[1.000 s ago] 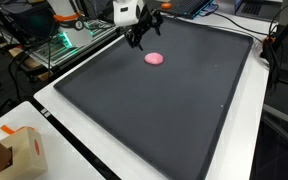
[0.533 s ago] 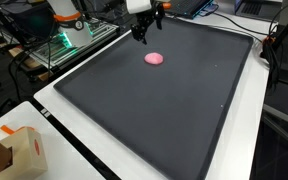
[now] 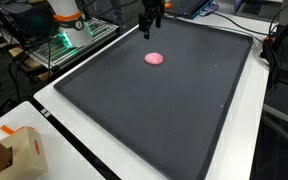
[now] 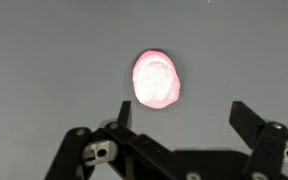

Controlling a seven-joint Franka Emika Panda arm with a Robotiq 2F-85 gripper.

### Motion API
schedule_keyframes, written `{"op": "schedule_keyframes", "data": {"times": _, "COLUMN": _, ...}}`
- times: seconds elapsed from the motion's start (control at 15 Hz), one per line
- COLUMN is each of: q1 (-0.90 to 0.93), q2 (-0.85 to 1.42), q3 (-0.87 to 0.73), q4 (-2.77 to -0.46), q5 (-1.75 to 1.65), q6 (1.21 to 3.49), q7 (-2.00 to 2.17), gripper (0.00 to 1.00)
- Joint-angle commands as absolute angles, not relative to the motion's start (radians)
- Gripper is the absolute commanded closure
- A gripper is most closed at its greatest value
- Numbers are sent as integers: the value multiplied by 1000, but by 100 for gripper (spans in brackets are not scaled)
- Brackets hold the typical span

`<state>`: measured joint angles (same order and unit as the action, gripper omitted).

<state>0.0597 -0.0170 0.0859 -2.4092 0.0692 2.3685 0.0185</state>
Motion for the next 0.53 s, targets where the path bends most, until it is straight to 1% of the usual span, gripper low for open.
{"op": "schedule_keyframes", "data": {"times": 0.0, "q1": 78, "q2": -15, "q3": 96, "q4": -2338, "q5": -36, "q6": 2246, "q7": 84, "gripper": 0}}
{"op": "schedule_keyframes", "data": {"times": 0.27, "q1": 88, "q2": -17, "q3": 107, "q4": -2256, "q5": -80, "q6": 2137, "q7": 100, "gripper": 0}}
{"op": "schedule_keyframes", "data": {"times": 0.47, "q1": 94, "q2": -17, "q3": 111, "q4": -2216, "q5": -91, "q6": 2104, "q7": 89, "gripper": 0}}
